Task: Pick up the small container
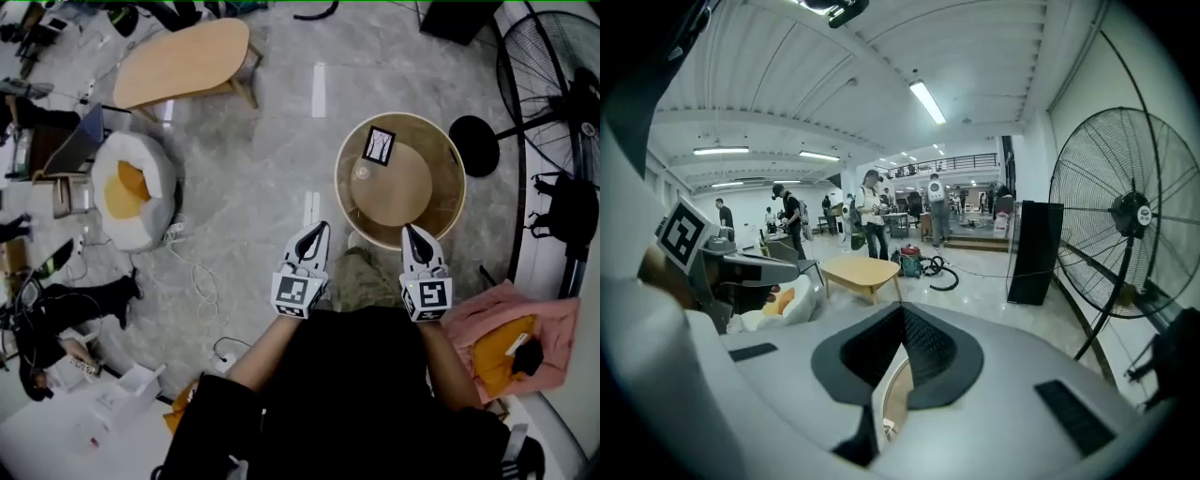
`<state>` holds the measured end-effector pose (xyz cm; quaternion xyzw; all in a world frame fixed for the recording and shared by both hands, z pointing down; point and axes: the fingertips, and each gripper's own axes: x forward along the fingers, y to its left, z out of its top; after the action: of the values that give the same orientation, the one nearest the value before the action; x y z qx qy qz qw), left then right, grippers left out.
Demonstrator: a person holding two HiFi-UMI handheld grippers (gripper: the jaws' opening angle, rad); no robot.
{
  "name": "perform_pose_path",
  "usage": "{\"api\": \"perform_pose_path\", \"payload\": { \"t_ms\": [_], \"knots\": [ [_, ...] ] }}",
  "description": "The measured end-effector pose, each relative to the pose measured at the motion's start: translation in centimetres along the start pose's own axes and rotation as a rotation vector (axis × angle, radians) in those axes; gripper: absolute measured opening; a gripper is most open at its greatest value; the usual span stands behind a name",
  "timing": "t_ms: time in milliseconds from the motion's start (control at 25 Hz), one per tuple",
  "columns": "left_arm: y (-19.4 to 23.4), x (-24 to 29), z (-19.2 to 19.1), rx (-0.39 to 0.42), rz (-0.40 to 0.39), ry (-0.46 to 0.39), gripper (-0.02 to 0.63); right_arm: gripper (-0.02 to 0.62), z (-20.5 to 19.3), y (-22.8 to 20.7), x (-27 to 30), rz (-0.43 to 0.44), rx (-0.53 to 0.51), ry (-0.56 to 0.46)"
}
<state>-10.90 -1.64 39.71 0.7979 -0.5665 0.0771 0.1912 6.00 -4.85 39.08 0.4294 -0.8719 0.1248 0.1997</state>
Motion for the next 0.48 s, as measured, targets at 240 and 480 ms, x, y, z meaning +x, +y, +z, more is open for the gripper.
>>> {"api": "perform_pose_path", "payload": {
  "t_ms": [240,480],
  "knots": [
    [1.3,5.1,-5.8,-0.168,0.034,0.147,0.02,0.021,-2.2,-3.1,3.2,0.053,0.023,0.066],
    [1.7,9.0,-10.5,-0.11,0.015,0.209,0.02,0.021,-5.2,-5.2,5.9,0.063,0.017,0.122]
  ]
}}
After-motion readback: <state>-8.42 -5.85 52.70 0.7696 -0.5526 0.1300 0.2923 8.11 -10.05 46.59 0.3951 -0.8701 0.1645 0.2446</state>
